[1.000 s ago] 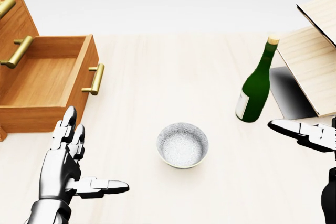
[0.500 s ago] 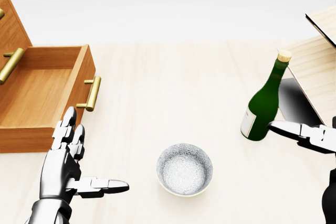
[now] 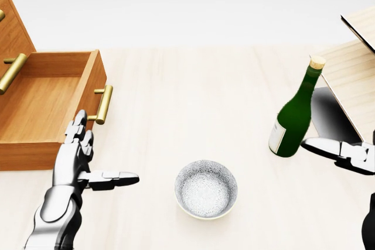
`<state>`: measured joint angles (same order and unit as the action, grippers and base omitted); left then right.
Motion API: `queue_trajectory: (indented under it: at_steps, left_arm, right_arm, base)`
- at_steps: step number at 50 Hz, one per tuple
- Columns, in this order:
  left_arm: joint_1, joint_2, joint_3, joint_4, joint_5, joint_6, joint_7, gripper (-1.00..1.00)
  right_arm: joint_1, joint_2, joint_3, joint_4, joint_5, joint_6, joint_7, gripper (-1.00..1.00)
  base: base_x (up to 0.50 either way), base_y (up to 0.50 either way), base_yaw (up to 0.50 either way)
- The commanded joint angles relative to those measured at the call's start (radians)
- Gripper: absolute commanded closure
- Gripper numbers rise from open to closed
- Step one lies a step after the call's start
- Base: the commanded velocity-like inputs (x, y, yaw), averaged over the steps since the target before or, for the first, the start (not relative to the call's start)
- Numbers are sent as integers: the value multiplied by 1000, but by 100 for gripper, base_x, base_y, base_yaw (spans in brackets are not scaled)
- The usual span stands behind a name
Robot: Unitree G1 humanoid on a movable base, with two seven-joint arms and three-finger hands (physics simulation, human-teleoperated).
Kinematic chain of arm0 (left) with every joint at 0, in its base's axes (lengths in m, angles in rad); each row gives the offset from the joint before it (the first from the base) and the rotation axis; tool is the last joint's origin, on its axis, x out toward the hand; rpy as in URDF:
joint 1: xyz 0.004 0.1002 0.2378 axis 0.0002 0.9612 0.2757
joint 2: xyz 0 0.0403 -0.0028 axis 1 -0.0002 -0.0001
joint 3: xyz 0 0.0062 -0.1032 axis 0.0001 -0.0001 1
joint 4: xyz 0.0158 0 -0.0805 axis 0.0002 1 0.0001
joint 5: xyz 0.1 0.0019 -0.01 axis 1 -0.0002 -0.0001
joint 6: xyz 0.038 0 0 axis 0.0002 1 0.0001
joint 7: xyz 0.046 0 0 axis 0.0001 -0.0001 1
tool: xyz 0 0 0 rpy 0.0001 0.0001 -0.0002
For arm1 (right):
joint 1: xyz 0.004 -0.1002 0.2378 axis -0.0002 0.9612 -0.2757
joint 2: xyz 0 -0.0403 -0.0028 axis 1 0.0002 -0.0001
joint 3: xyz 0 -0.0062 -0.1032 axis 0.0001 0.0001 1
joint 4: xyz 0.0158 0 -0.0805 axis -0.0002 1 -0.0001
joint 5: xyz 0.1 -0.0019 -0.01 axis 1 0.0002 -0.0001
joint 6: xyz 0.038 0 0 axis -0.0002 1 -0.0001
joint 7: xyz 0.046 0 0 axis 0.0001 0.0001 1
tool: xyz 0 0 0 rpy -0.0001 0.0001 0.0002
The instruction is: Close the bottom drawer of the cabinet.
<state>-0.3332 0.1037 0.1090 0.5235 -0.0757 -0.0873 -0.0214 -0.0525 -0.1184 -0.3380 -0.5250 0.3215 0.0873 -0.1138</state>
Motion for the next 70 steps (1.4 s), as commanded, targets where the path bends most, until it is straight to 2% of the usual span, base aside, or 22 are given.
queue_trajectory:
  at_steps: [1,10,16,47,49,58,62,63,67,70]
  left_arm:
    - [-265,60,17,472,-4,0,20,-100]
    - [-344,65,17,665,6,0,14,-100]
    - [-373,73,29,731,16,0,22,-100]
    - [-389,143,77,736,-58,0,82,-100]
    - [-389,150,83,741,-57,0,124,-100]
    - [-392,184,111,736,-112,0,175,-100]
    - [-395,210,123,741,-130,0,228,-100]
    - [-344,306,311,745,-120,0,545,-100]
    - [-317,335,239,731,-201,0,545,-100]
    - [-323,337,206,747,-209,0,545,-100]
  right_arm:
    - [9,9,8,-9,2,0,10,-100]
    - [11,11,13,-9,-1,0,12,-100]
    - [9,9,9,-9,1,0,12,-100]
    - [13,13,16,-2,-6,0,20,-100]
    - [13,13,17,-3,-6,0,21,-100]
    - [10,12,18,-6,-5,0,19,-100]
    - [12,13,19,-6,-5,0,21,-100]
    - [14,16,21,1,-4,0,25,-100]
    - [15,15,20,0,-2,0,25,-100]
    - [15,17,24,10,-5,0,27,-100]
  base:
    - [0,0,0]
    - [0,0,0]
    - [0,0,0]
    - [0,0,0]
    - [0,0,0]
    - [0,0,0]
    - [0,0,0]
    - [0,0,0]
    - [0,0,0]
    - [0,0,0]
